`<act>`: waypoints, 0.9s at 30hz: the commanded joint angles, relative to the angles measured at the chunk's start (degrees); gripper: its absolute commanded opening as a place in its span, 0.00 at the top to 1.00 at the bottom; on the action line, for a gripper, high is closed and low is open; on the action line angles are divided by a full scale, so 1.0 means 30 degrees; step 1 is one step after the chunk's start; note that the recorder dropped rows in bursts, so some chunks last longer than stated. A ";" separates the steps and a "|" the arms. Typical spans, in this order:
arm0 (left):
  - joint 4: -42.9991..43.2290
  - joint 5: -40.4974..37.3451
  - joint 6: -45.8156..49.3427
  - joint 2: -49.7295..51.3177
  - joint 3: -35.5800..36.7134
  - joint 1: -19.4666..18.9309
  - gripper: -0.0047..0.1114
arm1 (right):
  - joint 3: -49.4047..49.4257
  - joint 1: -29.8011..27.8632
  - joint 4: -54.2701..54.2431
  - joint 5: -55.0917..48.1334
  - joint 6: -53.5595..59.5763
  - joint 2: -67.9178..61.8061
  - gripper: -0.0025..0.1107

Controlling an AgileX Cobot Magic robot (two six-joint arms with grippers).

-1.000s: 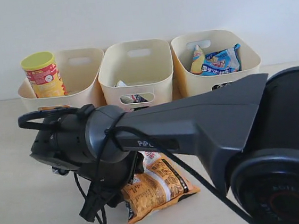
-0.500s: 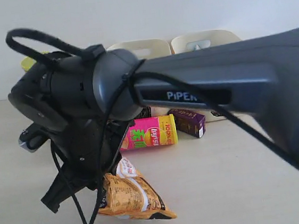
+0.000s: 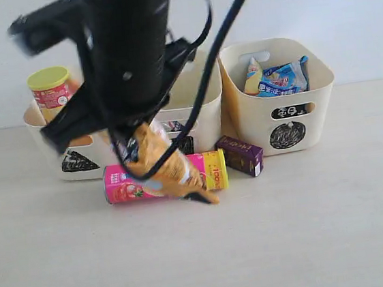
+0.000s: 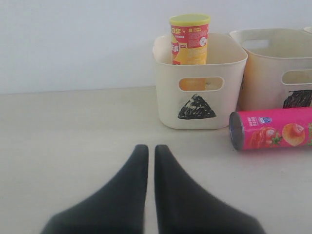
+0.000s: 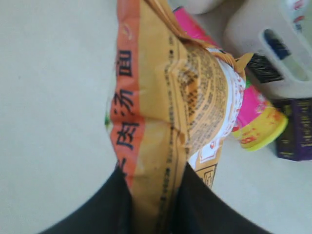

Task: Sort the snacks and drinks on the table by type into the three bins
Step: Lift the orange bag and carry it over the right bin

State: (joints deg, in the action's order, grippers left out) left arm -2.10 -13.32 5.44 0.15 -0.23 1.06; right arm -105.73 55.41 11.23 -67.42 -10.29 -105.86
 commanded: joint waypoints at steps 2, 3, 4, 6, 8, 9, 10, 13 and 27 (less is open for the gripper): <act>-0.0060 0.0064 0.0064 -0.0049 0.0078 0.0057 0.93 | -0.0014 -0.3451 0.0329 0.1006 0.0148 0.2543 0.98; -0.0060 0.0064 0.0064 -0.0049 0.0078 0.0057 0.93 | -0.0014 -0.4358 0.0329 0.1363 0.0148 0.2953 0.98; -0.0060 0.0064 0.0064 -0.0049 0.0078 0.0057 0.93 | -0.0014 -0.5690 0.0329 0.1907 0.0148 0.3393 0.98; -0.0060 0.0064 0.0064 -0.0049 0.0078 0.0057 0.93 | -0.0014 -0.7589 0.0274 0.2637 0.0148 0.3805 0.98; -0.0060 0.0064 0.0064 -0.0049 0.0078 0.0057 0.93 | -0.0014 -0.9624 -0.0970 0.3712 0.0492 0.3797 0.98; -0.0060 0.0064 0.0064 -0.0049 0.0078 0.0057 0.93 | -0.0014 -1.0570 -0.2013 0.4219 0.1028 0.3691 0.98; -0.0060 0.0064 0.0064 -0.0049 0.0078 0.0057 0.93 | -0.0014 -1.1196 -0.3435 0.4774 0.1806 0.3556 0.98; -0.0060 0.0064 0.0064 -0.0049 0.0078 0.0057 0.93 | -0.0014 -1.4339 -1.0860 0.6875 0.5791 0.2570 0.98; -0.0060 0.0064 0.0064 -0.0049 0.0078 0.0057 0.93 | -0.0274 -1.7907 -2.4640 1.0761 1.3091 -0.5494 0.98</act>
State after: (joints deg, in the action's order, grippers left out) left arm -2.10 -13.32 5.44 0.15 -0.23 1.06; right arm -105.73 1.84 -59.82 -36.47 27.56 -120.75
